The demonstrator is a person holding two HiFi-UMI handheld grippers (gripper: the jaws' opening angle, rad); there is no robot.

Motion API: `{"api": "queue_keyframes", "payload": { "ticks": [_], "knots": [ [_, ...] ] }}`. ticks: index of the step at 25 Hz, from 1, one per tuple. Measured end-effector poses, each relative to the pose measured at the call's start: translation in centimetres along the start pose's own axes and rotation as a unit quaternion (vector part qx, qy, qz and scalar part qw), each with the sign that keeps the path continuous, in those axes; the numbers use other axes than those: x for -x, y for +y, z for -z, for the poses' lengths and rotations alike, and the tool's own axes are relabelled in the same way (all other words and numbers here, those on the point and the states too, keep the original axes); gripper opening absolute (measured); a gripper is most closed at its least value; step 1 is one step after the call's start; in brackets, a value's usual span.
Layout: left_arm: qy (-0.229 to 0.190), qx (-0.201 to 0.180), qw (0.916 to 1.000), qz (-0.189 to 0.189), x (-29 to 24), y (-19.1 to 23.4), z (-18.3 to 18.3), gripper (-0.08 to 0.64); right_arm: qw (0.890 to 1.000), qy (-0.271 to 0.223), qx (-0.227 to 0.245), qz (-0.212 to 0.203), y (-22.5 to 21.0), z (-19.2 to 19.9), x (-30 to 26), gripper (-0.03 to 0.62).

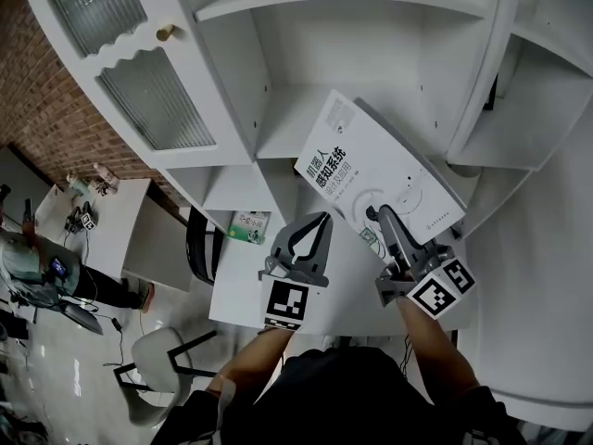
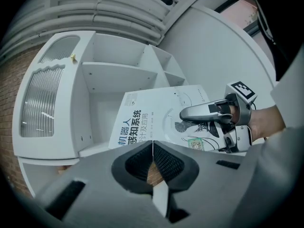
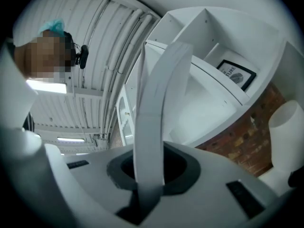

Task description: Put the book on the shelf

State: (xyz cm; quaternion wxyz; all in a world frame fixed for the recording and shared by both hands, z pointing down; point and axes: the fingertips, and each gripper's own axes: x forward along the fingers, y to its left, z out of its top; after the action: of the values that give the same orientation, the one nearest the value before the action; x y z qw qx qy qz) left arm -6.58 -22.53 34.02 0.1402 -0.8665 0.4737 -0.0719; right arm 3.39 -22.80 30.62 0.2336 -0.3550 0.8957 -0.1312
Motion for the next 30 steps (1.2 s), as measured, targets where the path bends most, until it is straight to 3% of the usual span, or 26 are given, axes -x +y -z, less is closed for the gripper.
{"api": "queue_keyframes", "payload": {
  "ticks": [7,11,17,23,30],
  "knots": [
    [0.001,-0.014,0.9998,-0.011,-1.2,0.6,0.1,0.018,0.993,-0.035,-0.115,-0.002,-1.5,-0.4,-2.0,0.061],
    [0.002,-0.016,0.9998,-0.007,-1.5,0.1,0.2,0.018,0.988,-0.039,-0.149,0.012,-2.4,0.0,-2.2,0.061],
    [0.010,-0.021,0.9997,-0.006,-2.2,0.3,0.8,0.018,0.971,-0.065,-0.230,0.029,-4.2,0.5,-3.4,0.061],
    [0.009,-0.020,0.9997,-0.004,-2.5,0.3,0.9,0.018,0.941,-0.102,-0.318,0.056,-5.6,1.3,-3.9,0.061],
    [0.014,-0.017,0.9996,-0.014,-2.4,0.9,1.4,0.018,0.896,-0.158,-0.401,0.105,-6.6,1.6,-4.1,0.061]
  ]
}}
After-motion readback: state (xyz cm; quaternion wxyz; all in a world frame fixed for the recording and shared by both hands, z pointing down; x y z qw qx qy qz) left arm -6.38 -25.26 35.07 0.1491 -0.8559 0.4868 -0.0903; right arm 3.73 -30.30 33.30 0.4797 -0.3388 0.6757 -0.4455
